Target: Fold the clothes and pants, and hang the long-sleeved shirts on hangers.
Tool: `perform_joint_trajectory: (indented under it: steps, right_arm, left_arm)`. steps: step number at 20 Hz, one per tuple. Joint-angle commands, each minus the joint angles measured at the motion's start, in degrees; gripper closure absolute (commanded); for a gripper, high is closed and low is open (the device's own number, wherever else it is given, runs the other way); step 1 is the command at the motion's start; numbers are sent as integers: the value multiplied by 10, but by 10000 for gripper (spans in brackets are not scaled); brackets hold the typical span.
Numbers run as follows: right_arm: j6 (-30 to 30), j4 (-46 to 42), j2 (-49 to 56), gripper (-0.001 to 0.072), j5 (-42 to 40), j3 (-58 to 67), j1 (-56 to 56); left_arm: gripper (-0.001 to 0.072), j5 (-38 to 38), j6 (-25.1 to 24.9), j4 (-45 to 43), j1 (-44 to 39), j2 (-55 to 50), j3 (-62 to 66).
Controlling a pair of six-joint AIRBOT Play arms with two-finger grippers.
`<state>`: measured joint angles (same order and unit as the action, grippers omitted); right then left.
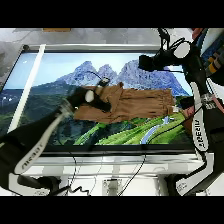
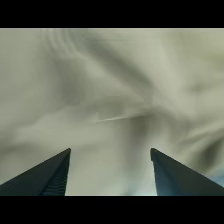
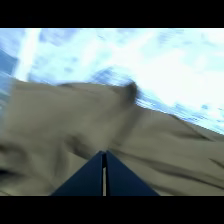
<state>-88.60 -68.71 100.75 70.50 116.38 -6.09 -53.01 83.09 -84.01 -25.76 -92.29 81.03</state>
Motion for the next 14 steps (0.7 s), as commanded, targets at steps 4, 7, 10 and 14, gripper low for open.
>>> perform_joint_trajectory:
  steps: [4,7,10,14]
  right_arm:
    - [103,-66,-3,685,115,-46,65]
    - [137,-5,-22,685,124,-68,103]
    - [188,44,-67,685,112,-99,125]
    - [257,118,-158,685,31,-187,162]
  left_arm:
    - [193,-147,-105,174,272,44,-1]
    - [113,-152,-151,278,344,7,-1]
    - [4,-146,-152,281,345,-41,-1]
    - [6,-62,-152,292,312,-97,-1]
